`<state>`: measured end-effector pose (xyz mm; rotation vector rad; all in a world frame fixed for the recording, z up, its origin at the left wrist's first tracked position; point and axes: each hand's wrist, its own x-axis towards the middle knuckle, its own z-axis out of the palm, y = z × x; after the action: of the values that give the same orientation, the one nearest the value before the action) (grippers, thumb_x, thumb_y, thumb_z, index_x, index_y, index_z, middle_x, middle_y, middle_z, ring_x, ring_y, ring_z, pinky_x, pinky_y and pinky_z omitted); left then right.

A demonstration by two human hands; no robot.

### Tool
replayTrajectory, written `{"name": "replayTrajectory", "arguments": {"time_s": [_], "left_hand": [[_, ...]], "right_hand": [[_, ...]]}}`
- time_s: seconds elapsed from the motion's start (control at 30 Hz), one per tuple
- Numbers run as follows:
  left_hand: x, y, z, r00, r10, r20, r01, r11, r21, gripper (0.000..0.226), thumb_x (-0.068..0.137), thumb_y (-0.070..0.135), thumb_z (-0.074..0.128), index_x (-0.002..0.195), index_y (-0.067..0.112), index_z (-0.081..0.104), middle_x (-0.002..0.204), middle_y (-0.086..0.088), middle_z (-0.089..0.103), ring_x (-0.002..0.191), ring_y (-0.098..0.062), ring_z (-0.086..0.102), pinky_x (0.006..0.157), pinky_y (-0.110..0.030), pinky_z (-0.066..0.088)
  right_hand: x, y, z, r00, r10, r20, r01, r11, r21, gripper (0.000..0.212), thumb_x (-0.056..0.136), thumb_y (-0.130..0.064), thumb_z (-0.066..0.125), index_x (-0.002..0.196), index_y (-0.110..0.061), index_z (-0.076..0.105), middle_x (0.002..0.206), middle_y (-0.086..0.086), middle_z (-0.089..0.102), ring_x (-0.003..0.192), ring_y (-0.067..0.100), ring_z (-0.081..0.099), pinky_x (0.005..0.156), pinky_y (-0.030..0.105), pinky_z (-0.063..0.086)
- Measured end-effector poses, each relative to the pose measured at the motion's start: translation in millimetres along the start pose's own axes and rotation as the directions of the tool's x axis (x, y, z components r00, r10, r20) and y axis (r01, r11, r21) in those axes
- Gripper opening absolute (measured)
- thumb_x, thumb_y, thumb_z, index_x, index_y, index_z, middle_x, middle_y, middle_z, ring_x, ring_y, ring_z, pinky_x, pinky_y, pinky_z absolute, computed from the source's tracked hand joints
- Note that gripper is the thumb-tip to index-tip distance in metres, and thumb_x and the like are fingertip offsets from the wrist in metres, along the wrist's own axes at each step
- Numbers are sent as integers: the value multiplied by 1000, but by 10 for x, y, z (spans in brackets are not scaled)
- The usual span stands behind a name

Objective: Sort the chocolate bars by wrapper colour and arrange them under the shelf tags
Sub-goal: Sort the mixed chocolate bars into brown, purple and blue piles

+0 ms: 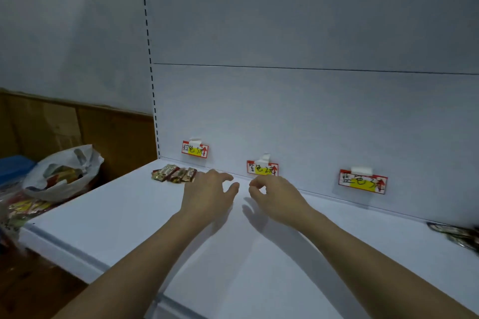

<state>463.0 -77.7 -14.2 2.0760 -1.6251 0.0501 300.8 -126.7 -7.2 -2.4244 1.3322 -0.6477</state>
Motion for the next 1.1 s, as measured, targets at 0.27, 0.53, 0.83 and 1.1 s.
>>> {"name": "replayTrajectory", "arguments": {"time_s": [0.27, 0.53, 0.83, 1.1], "left_hand": [[-530, 1396, 347, 989, 94, 111, -83, 992, -99, 44, 91, 62, 43, 124, 39, 59, 133, 10, 56, 123, -16, 49, 104, -44, 39], [-792, 2793, 908, 961, 213, 179, -153, 942, -300, 33, 91, 50, 53, 121, 39, 61, 122, 13, 62, 106, -9, 55, 84, -28, 41], [-734, 3970, 1314, 913, 380, 151, -248, 808, -535, 19, 89, 18, 63, 106, 21, 72, 101, 6, 70, 86, -7, 64, 80, -21, 51], [-841, 3986, 1684, 871, 479, 108, -371, 786, -495, 15, 83, 23, 74, 98, 22, 75, 82, 15, 57, 72, 2, 53, 61, -2, 36]], "right_hand": [[-1046, 939, -906, 996, 70, -52, -74, 994, -80, 29, 96, -38, 44, 108, -24, 67, 112, -8, 64, 100, 14, 57, 86, 40, 51], [-1780, 2050, -1772, 981, 169, -100, -177, 981, -79, 16, 92, -29, 53, 98, -27, 68, 94, -12, 66, 83, 10, 61, 78, 33, 53], [-2184, 3018, -2256, 944, 245, -220, -269, 959, -88, 19, 92, -16, 61, 107, -23, 70, 99, -5, 67, 89, 12, 60, 83, 32, 52], [-2132, 3206, -2146, 970, 184, -160, -215, 956, -202, 27, 94, -11, 56, 118, -19, 67, 116, 1, 64, 106, 19, 57, 92, 33, 48]]}}
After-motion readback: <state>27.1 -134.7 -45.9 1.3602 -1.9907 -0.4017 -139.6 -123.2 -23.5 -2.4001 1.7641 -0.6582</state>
